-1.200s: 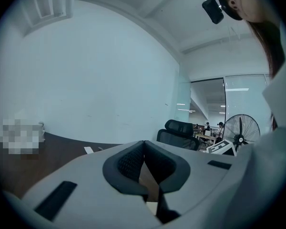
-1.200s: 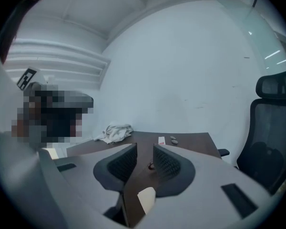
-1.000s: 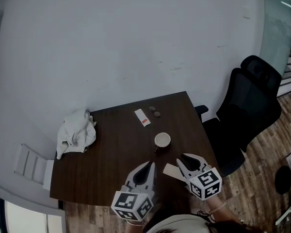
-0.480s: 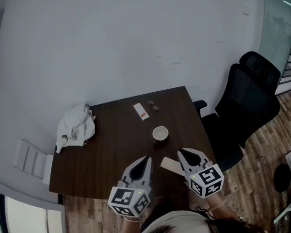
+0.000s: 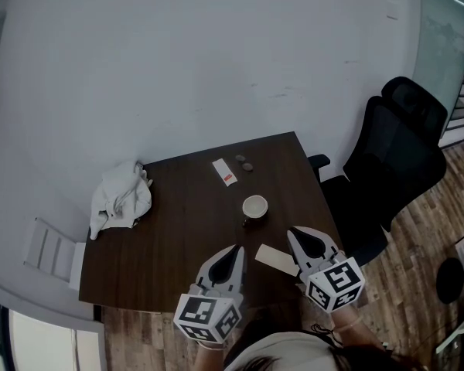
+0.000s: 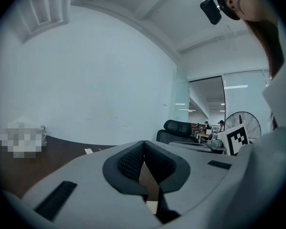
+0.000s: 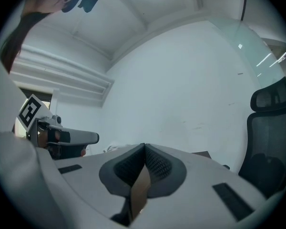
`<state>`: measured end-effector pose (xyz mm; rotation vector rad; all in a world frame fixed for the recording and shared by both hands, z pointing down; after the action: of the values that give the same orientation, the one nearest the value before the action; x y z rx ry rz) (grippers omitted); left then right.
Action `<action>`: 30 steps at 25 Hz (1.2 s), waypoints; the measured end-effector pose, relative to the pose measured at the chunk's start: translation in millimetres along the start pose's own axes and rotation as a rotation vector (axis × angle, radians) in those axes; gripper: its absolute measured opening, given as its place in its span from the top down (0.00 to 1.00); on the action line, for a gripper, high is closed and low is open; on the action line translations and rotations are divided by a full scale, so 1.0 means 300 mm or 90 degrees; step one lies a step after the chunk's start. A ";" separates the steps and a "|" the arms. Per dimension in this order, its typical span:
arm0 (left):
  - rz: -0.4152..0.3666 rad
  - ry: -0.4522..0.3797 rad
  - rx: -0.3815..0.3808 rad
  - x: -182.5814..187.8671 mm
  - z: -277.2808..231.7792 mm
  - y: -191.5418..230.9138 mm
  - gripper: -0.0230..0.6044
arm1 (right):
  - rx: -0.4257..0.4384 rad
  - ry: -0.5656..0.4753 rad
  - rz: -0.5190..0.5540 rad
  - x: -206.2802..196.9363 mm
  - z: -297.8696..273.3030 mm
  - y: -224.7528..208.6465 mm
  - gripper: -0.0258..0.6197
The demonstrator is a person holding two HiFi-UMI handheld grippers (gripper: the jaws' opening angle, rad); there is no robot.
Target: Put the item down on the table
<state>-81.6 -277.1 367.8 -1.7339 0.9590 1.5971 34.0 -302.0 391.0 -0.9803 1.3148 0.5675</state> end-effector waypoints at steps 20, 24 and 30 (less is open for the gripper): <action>-0.021 -0.003 -0.016 0.014 -0.069 0.016 0.93 | -0.016 -0.016 0.022 0.026 -0.024 -0.036 0.95; -0.021 -0.004 -0.019 0.014 -0.084 0.021 0.93 | -0.020 -0.019 0.025 0.034 -0.031 -0.046 0.95; -0.021 -0.006 -0.020 0.020 -0.105 0.041 0.93 | -0.017 -0.026 0.042 0.040 -0.055 -0.043 0.95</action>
<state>-73.7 -310.3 365.9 -1.7537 0.9012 1.6064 38.2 -324.7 383.8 -0.9451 1.3101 0.6530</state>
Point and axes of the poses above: the fingertips, and each gripper's own axes: z backward along the fingers, y to its left, x out of its top, the point moved 1 cm from there along z, backward along the fingers, and after that the axes turned 8 degrees about -z, right-handed, at the moved point
